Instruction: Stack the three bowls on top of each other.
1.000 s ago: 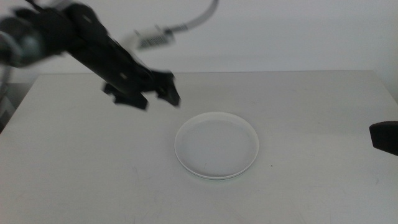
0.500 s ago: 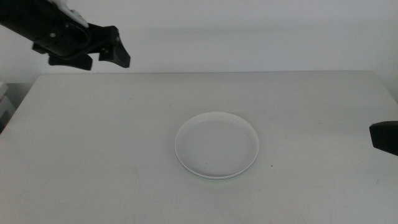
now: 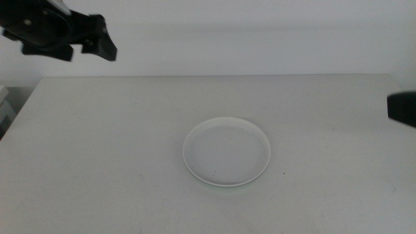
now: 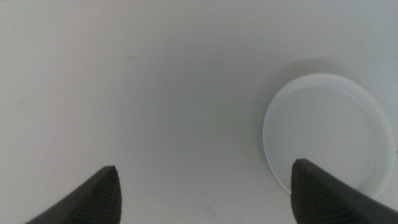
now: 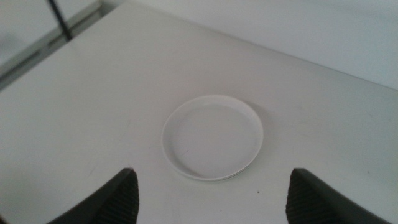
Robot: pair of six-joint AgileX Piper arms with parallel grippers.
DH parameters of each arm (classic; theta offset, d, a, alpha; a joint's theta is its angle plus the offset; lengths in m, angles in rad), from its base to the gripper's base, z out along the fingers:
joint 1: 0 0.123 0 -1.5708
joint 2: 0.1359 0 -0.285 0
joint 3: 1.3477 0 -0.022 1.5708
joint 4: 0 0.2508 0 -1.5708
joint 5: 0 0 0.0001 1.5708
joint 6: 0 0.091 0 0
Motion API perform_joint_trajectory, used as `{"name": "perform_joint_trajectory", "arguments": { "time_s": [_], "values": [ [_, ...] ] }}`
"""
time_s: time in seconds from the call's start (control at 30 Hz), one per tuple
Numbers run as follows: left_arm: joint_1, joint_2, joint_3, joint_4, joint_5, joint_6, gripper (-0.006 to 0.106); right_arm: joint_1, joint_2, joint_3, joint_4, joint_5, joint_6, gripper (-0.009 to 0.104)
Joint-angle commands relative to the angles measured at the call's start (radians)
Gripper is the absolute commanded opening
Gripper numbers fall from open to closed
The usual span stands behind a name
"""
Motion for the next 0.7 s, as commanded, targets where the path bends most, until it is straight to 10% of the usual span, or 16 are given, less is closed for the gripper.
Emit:
{"name": "perform_joint_trajectory", "arguments": {
  "time_s": [0.0,0.33,0.67],
  "values": [
    [0.002,-0.087,-0.022,0.003,-0.037,-0.037,0.105,-0.007,0.034,-0.035,-0.034,-0.099,0.081,0.06],
    [0.002,-0.217,0.014,0.087,-0.011,-0.052,0.105,-0.053,0.291,-0.216,-0.146,-0.096,0.173,0.06],
    [0.002,-0.411,0.195,0.109,-0.153,-0.055,0.105,-0.366,0.23,-0.169,0.016,-0.089,0.006,0.06]
  ]
}}
